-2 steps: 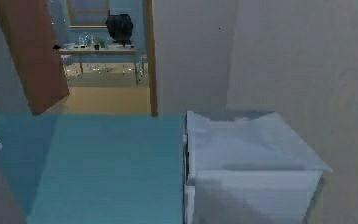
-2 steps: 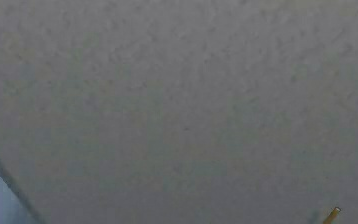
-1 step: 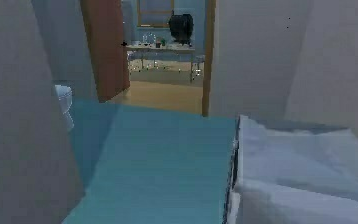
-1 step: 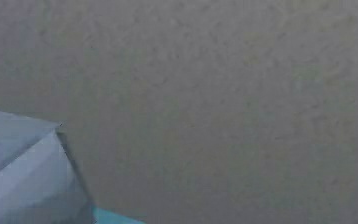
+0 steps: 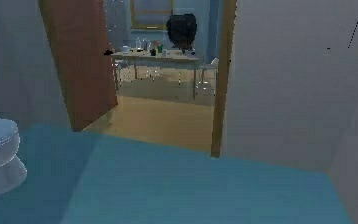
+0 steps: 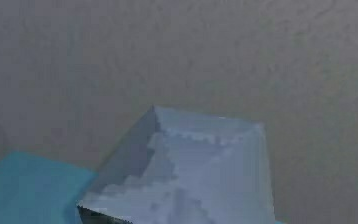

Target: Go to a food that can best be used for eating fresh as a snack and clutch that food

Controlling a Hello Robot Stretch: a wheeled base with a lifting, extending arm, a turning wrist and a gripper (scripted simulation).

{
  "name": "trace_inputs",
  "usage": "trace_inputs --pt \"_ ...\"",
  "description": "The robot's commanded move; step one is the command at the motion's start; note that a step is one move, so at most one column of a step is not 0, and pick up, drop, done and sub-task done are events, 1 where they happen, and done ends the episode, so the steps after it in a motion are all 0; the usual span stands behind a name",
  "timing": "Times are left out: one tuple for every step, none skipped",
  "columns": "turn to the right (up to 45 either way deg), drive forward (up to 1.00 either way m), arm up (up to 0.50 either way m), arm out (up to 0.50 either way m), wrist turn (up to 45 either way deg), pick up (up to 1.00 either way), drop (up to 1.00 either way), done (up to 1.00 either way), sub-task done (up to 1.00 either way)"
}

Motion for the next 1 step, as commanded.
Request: trace_inputs --pt "0.0 1.00 0.00 0.00 0.0 0.00 0.00 0.00 0.00"
